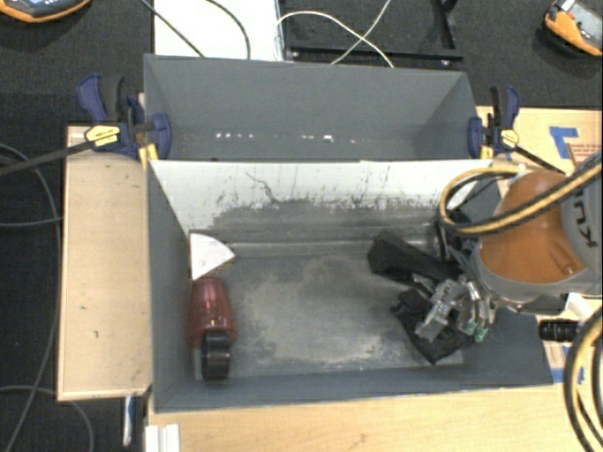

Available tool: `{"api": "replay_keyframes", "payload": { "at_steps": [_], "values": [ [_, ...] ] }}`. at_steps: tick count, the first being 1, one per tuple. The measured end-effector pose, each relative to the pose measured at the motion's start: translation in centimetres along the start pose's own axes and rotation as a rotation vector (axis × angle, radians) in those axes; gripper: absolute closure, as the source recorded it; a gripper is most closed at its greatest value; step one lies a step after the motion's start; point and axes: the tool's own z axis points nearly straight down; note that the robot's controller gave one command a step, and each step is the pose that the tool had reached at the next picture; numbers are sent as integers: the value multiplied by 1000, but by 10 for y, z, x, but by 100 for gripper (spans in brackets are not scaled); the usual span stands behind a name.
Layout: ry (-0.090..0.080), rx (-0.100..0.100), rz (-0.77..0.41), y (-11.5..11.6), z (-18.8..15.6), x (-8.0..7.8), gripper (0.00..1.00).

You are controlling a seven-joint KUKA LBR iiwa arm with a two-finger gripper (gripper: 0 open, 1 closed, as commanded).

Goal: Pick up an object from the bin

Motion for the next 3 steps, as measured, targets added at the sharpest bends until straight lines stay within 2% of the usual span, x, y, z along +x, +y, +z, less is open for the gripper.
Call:
{"api": "replay_keyframes", "payload": {
  "at_steps": [1, 3],
  "values": [
    [-4, -1, -1, 0, -13, -1, 100],
    [1, 0, -3, 0, -38, 0, 100]
  ]
}}
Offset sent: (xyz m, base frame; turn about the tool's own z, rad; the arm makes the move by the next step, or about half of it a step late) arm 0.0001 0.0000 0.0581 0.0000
